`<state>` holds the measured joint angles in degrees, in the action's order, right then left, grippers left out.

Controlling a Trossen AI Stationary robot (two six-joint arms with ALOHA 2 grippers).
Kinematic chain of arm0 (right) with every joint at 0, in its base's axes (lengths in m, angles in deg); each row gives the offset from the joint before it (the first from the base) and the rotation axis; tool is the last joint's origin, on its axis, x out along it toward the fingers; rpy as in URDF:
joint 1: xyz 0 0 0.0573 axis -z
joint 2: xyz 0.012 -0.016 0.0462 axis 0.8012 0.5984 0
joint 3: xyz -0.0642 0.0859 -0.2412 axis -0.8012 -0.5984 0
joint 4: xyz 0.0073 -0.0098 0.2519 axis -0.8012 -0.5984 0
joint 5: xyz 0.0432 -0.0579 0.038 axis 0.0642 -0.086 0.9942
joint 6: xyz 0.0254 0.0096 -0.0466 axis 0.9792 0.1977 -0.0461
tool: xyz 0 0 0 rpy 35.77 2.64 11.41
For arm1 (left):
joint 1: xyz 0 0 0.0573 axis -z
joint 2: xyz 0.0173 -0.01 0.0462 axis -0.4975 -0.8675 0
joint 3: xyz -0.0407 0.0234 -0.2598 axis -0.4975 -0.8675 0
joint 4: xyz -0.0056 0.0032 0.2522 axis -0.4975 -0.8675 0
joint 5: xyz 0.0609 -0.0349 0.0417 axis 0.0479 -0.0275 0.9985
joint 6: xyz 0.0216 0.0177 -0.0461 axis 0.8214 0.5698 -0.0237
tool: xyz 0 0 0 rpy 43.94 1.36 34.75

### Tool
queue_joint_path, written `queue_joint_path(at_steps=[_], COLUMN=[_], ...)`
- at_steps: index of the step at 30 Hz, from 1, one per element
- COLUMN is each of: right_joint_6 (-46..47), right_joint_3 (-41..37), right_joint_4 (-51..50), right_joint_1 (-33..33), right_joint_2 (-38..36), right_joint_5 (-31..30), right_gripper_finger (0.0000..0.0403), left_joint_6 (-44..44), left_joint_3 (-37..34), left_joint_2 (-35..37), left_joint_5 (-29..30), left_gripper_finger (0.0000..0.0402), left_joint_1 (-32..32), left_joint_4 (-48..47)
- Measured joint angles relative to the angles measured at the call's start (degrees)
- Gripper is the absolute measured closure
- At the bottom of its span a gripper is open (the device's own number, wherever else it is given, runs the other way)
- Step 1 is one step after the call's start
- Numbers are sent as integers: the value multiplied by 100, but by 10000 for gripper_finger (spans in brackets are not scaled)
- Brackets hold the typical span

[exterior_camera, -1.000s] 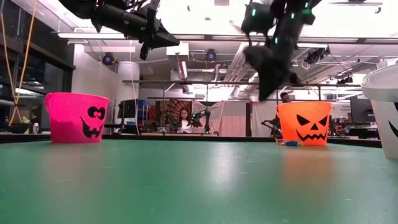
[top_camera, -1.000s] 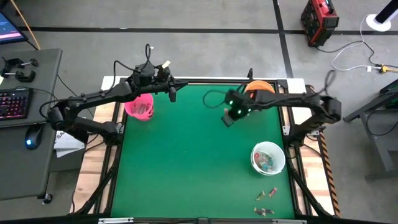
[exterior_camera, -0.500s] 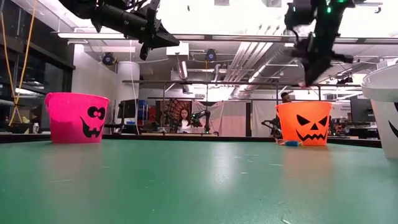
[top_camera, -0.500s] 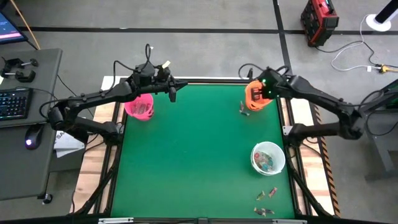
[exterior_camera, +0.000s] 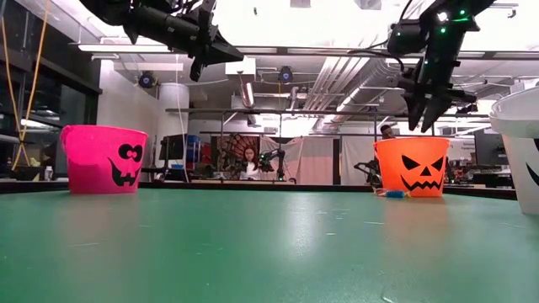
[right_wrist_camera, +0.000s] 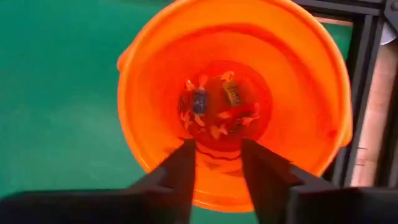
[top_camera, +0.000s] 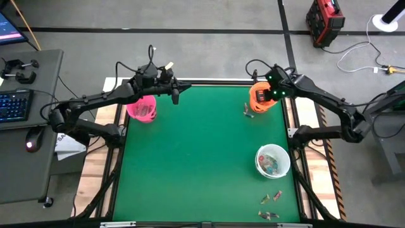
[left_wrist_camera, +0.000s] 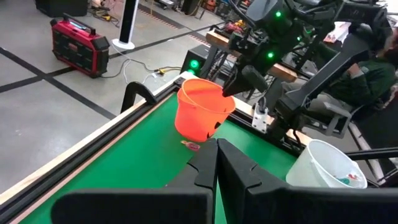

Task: Sort candy by brand, put in halloween buckets
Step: Put the green candy into the orange bucket

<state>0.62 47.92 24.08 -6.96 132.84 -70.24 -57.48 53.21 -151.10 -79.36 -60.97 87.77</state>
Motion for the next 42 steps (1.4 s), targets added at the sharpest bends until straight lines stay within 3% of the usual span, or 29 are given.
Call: queue_joint_path(at_steps=[3,6,11,16,23,27,33,37,42], right_joint_6=[-273,-401,-762,-210,977,1775,2796,3104,2855], right_joint_3=[1,2,6,11,13,195,1270,2184,3183], right_joint_4=[-61,33,361,621,994,1115,340,-474,-1313], right_joint_1=[0,-73,-729,-1879,-4148,-5457,-6894,-7463,-8065], right_joint_2=[-25,-197,-813,-1332,-1224,-827,399,1540,2895], right_joint_5=[138,941,2177,3148,3077,2670,1913,2072,2879], right_gripper_finger=[223,185,168,171,171,171,171,171,171], left_joint_6=[2,2,2,4,4,10,388,782,922], left_joint_3=[0,0,0,0,0,0,0,0,0], left_joint_2=[0,0,0,0,0,0,0,0,0], left_joint_5=[0,0,18,31,37,43,48,15,-311], left_gripper_finger=[401,401,401,401,401,401,401,401,401], left_joint_1=[-1,0,0,0,0,0,2,2,2], left_joint_4=[-5,-27,-117,-156,-156,-154,-154,-154,-152])
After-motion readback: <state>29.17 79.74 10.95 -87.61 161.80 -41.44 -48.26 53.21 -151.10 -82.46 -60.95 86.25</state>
